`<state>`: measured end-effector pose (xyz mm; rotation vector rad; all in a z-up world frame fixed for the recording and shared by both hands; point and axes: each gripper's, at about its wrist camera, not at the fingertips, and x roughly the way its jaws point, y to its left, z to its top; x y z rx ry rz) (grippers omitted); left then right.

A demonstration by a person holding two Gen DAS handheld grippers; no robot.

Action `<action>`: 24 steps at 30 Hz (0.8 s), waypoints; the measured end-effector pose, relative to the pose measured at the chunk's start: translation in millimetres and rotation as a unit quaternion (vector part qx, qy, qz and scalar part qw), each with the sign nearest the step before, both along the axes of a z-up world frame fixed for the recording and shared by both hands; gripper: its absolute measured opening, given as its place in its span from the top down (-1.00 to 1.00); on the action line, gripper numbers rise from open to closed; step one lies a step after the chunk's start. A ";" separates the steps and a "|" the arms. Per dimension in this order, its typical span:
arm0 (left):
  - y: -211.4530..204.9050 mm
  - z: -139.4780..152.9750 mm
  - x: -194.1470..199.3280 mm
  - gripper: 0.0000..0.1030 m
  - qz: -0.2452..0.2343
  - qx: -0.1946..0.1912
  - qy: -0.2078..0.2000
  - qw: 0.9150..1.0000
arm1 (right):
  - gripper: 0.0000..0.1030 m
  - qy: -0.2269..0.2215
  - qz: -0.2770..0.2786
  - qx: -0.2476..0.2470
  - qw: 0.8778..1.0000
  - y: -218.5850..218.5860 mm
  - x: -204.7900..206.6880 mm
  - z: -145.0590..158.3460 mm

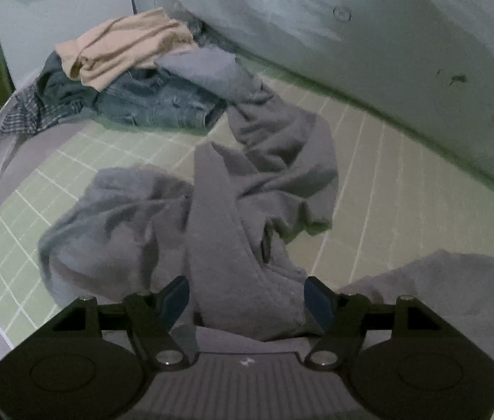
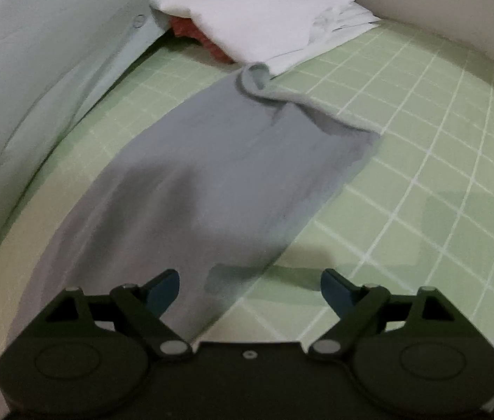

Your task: Fold clothes

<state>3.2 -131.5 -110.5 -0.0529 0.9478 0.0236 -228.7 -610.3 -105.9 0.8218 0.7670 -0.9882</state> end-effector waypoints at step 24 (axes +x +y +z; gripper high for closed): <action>44.1 89.5 4.5 0.92 0.022 0.009 -0.111 0.994 | 1.00 -0.010 0.107 -0.152 0.982 33.4 -56.5 113.2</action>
